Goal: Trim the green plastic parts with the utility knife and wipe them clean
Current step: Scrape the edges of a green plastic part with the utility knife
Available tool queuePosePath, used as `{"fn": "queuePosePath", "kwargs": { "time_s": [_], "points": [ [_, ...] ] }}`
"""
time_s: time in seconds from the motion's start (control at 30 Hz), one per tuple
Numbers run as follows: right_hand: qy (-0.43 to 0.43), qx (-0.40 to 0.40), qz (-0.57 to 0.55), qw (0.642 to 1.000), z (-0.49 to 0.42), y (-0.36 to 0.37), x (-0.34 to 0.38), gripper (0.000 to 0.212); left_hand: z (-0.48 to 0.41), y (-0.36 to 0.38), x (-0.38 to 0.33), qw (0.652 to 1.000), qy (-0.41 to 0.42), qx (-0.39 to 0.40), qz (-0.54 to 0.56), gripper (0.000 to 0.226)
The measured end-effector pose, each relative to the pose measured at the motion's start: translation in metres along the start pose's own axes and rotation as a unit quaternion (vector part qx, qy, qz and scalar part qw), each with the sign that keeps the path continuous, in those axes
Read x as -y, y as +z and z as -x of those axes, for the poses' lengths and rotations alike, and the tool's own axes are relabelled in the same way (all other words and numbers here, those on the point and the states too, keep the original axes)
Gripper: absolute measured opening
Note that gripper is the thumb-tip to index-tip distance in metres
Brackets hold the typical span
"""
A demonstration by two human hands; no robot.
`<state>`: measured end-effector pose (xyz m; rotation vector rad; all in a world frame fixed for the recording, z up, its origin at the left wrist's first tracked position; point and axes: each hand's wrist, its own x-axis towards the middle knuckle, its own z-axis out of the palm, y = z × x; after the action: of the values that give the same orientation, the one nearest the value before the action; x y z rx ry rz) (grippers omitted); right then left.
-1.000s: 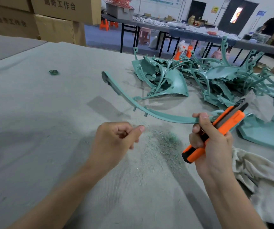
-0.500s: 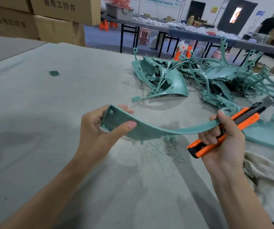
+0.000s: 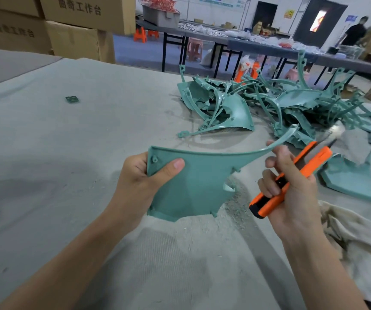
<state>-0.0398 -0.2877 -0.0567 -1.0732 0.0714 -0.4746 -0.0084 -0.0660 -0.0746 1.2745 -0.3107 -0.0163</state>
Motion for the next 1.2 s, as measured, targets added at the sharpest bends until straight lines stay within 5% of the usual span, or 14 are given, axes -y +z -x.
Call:
{"fn": "queuePosePath", "kwargs": {
  "time_s": [0.37, 0.63, 1.2],
  "points": [
    [-0.004, 0.082, 0.079, 0.993, 0.015, 0.014, -0.006, 0.035, -0.001, 0.000, -0.004, 0.999, -0.040, -0.010, 0.012, 0.015],
    [0.031, 0.053, 0.059, 0.996, 0.014, 0.014, -0.007, 0.018, 0.000, 0.000, -0.005, 0.999, -0.028, 0.024, -0.002, 0.015],
    [0.035, -0.023, 0.055, 0.998, 0.010, 0.010, -0.007, 0.043, 0.001, 0.000, -0.002, 0.998, 0.042, 0.007, -0.042, 0.010]
  ]
}}
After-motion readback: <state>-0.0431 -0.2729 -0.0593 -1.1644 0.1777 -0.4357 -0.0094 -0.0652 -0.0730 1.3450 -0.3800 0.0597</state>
